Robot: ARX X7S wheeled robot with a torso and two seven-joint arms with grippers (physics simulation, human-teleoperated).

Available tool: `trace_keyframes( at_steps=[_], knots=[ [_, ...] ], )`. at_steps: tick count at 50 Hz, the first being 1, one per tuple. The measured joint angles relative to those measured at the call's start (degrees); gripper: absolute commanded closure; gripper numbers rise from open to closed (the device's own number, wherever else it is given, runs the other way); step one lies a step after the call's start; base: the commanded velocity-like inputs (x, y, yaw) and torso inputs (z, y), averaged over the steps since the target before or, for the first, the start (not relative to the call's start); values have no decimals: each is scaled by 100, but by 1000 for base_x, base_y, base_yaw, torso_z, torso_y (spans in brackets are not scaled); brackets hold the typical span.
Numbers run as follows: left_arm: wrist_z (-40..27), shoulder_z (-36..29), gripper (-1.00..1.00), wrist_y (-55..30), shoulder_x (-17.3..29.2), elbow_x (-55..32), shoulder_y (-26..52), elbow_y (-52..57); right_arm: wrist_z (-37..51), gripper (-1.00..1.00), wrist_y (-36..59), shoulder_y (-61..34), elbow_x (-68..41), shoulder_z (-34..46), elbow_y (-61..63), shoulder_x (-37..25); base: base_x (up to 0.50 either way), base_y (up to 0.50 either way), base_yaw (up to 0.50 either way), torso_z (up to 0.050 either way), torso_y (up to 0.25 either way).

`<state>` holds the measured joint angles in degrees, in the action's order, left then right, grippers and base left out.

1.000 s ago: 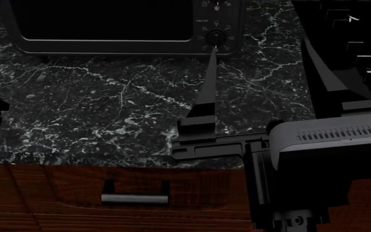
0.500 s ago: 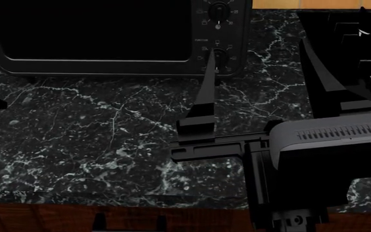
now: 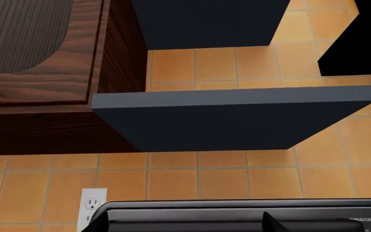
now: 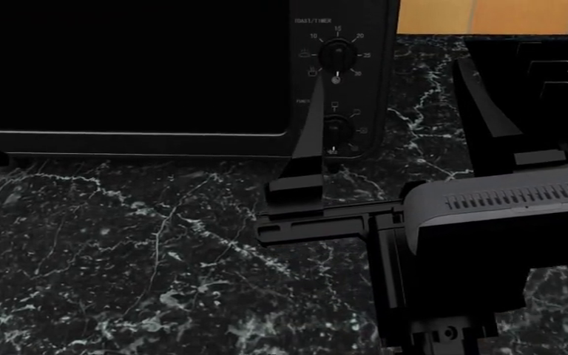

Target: Decrease the toaster oven temperature.

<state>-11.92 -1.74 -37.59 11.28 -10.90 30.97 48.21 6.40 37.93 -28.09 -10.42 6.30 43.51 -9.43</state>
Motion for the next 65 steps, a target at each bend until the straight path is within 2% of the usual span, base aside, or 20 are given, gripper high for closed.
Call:
trace_keyframes(
  at_steps=[32, 42, 50, 65],
  knots=[
    [-117, 20, -100, 64, 78, -139, -16, -3, 184, -100, 54, 17, -94, 64, 75, -106, 249, 0, 0, 0, 0],
    [-143, 47, -100, 135, 99, -186, -65, -25, 262, -100, 263, -8, -111, 124, 322, -178, 0, 0, 0, 0, 0],
    [-159, 66, -100, 216, 115, -214, -107, -80, 395, -100, 985, -330, -286, 81, 736, -135, 0, 0, 0, 0, 0],
    [-204, 120, -100, 298, 162, -271, -174, -111, 952, -100, 3642, -2131, -725, -290, 936, 485, 0, 0, 0, 0, 0]
  ],
)
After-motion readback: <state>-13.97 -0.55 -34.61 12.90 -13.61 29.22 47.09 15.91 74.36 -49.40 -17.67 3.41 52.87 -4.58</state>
